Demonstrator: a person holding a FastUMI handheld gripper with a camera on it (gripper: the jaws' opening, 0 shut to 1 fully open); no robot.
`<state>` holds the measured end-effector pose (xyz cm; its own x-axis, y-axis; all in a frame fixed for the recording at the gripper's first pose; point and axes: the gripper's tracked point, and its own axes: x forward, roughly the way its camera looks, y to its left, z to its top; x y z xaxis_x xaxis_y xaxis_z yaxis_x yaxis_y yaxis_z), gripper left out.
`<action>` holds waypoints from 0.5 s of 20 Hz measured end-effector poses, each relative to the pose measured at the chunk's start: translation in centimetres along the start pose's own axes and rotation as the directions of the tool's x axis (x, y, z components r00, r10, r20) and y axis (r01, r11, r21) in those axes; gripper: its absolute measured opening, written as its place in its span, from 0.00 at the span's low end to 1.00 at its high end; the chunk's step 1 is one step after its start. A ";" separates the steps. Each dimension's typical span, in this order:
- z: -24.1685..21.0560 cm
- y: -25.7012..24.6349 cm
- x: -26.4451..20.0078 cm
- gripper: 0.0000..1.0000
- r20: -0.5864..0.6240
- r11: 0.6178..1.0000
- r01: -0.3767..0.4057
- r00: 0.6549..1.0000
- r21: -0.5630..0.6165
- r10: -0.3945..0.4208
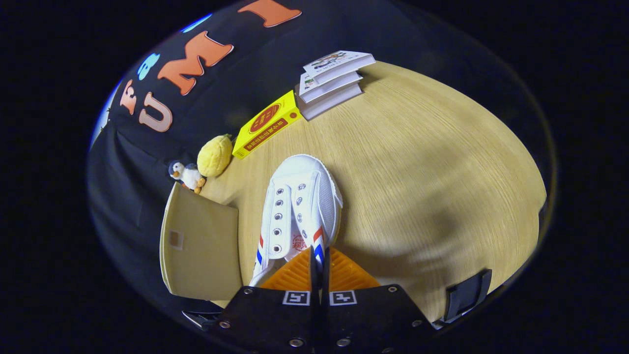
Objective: Open the storage box then place both shoes into the box .Put the left shoe in first, then the right shoe, with the right side of both shoes facing outward in a uniform manner.
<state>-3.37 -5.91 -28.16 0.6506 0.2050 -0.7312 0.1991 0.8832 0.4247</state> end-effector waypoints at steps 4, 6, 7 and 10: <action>1.6 5.0 -2.3 0.00 0.065 0.998 -0.043 0.997 -0.052 0.046; 2.1 8.4 -3.7 0.00 0.086 0.993 -0.072 0.993 -0.093 0.080; 2.4 10.2 -4.5 0.00 0.095 0.990 -0.085 0.991 -0.113 0.096; 2.7 15.6 -6.3 0.00 0.118 0.978 -0.125 0.982 -0.166 0.145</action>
<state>-2.38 5.41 -15.45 0.7543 0.2802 -0.5937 -0.0083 0.9084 0.4181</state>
